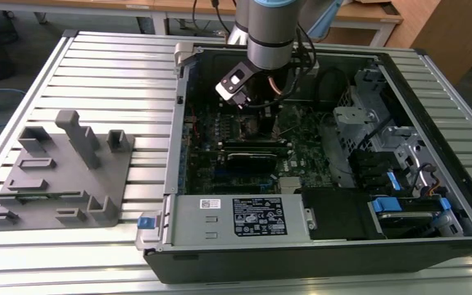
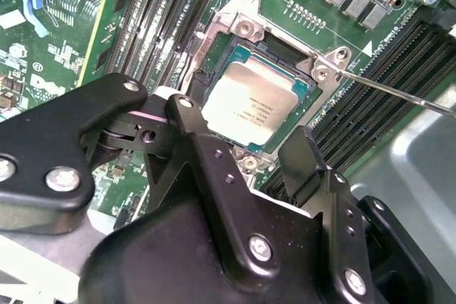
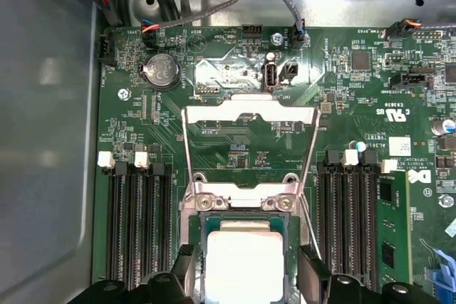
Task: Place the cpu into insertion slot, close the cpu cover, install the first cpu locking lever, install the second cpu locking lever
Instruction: 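Place the cpu into insertion slot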
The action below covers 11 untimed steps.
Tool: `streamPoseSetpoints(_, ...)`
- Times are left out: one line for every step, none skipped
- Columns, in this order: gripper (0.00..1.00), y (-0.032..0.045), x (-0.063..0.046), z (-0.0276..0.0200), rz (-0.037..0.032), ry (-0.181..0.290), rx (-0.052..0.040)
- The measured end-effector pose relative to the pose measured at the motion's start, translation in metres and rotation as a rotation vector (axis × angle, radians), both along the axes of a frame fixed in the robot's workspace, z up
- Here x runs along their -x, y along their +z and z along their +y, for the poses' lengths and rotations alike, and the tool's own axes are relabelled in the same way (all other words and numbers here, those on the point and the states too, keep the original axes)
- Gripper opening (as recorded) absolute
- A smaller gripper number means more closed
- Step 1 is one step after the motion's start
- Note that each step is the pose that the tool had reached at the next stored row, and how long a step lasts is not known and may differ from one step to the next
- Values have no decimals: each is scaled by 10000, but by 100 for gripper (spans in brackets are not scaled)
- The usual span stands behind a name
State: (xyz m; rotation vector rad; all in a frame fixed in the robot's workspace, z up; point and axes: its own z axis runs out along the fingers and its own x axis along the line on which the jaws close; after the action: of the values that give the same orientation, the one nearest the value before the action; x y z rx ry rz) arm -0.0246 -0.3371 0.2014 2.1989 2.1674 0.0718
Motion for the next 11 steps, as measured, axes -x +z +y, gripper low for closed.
streamPoseSetpoints(67, 9, 0, 0, 0, 0, -1)
streamPoseSetpoints(67, 19, 0, 0, 0, 0, 0)
streamPoseSetpoints(67, 29, 0, 0, 0, 0, 0)
streamPoseSetpoints(67, 37, 0, 0, 0, 0, 0)
streamPoseSetpoints(67, 41, 0, 0, -2, 0, -1)
streamPoseSetpoints(67, 41, 0, 0, -2, 0, -3)
streamPoseSetpoints(67, 41, 0, 1, -3, 0, -4)
streamPoseSetpoints(67, 42, 0, 0, -2, 0, -2)
streamPoseSetpoints(67, 43, 0, 0, -1, 0, -1)
streamPoseSetpoints(67, 44, 0, 0, -1, 0, -1)
streamPoseSetpoints(67, 44, 0, 0, -1, 0, -1)
